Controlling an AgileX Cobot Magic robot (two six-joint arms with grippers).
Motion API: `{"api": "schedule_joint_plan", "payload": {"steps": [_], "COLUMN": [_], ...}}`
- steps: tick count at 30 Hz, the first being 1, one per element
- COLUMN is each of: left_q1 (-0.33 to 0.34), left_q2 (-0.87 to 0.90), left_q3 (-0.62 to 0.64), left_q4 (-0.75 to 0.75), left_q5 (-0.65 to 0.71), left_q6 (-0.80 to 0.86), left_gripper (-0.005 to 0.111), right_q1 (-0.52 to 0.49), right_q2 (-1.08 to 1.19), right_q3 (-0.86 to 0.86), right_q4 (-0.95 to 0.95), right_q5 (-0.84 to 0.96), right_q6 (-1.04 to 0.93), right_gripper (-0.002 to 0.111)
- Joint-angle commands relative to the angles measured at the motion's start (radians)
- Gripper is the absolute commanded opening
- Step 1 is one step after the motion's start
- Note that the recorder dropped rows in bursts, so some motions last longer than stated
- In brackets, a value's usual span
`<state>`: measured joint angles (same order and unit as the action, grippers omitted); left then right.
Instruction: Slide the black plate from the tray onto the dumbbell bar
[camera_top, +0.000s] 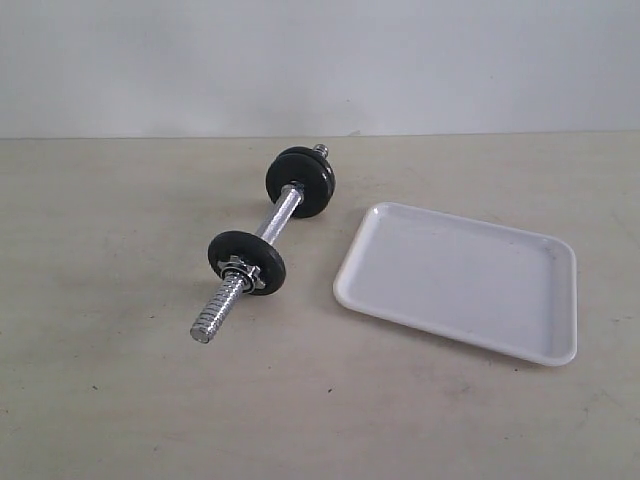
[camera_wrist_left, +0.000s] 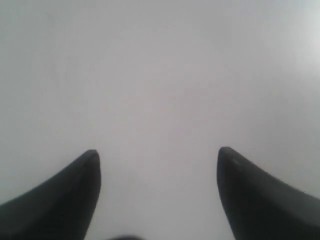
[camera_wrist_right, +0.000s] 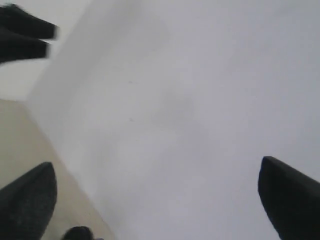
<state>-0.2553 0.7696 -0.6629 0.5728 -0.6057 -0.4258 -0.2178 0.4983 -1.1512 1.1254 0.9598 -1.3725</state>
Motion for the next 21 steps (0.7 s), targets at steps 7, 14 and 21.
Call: {"api": "schedule_joint_plan", "payload": {"steps": [7,14,21], "left_q1": [0.002,0.002,0.002], "left_q2": [-0.258,-0.319,-0.319], "left_q3": [0.154,0.233,0.336], "left_q4": [-0.735,-0.985,-1.116], "left_q5": [0.018,0.107,0.172], "left_q6": [0.724,0.919,0.966], "left_gripper": [0.061,0.061,0.061], "right_q1": [-0.003,-0.003,0.022], "right_q2": [-0.106,-0.025,0.173], "right_q3": [0.440,0.636,0.697], "right_q4": [-0.038,-0.034,-0.387], "right_q5": [-1.031,-1.174,-1.278], "right_q6": [0.129,0.298,0.847], "right_gripper": [0.102,0.102,0.102]}}
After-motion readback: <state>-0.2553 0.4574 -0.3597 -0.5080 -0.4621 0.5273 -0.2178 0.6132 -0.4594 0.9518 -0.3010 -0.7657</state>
